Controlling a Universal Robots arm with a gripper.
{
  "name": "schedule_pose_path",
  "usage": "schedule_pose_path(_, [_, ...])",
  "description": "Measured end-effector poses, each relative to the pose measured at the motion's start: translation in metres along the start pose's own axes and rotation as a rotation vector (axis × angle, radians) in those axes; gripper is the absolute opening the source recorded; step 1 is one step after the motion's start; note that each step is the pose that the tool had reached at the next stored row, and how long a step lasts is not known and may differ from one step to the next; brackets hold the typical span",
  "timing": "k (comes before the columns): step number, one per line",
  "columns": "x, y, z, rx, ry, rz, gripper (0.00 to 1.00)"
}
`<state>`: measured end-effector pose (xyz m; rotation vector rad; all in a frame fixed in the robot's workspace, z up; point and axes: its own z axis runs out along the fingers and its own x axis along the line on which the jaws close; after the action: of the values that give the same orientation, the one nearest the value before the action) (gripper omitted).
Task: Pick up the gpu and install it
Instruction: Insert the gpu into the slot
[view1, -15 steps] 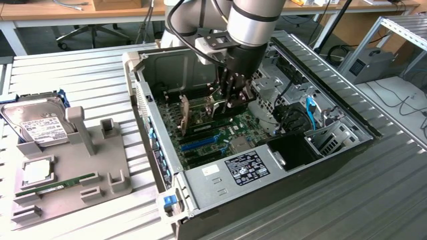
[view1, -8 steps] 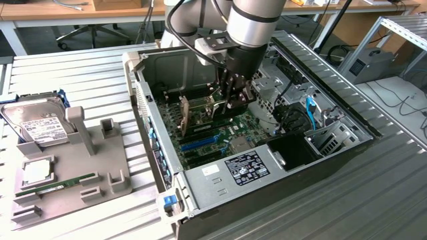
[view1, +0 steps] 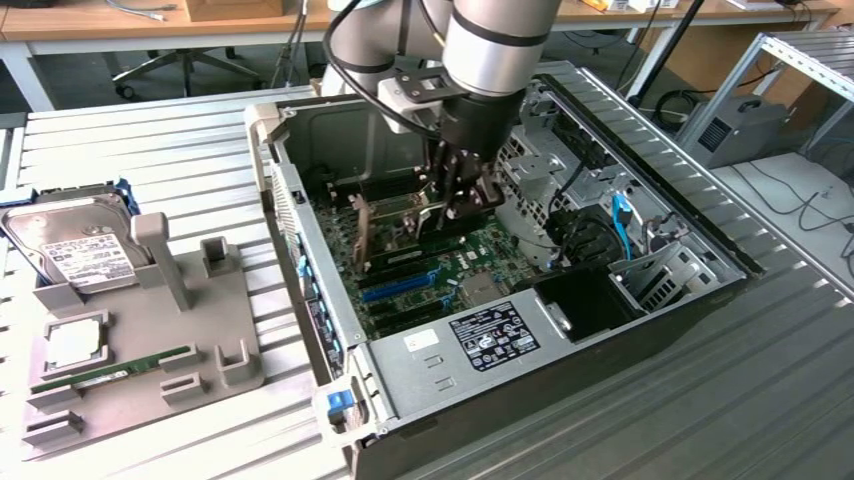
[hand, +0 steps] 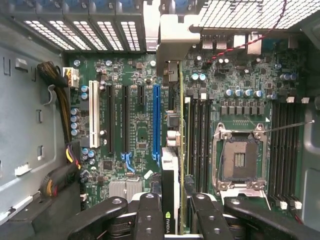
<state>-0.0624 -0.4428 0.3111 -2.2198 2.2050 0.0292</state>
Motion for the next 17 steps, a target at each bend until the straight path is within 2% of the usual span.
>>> schedule_pose_path(7, [0.001, 0.0039, 0.0035, 0.0051, 0.0002, 0.000, 0.27])
schedule_pose_path(17, [0.010, 0.0050, 0.0051, 0.0063, 0.0002, -0.001, 0.27])
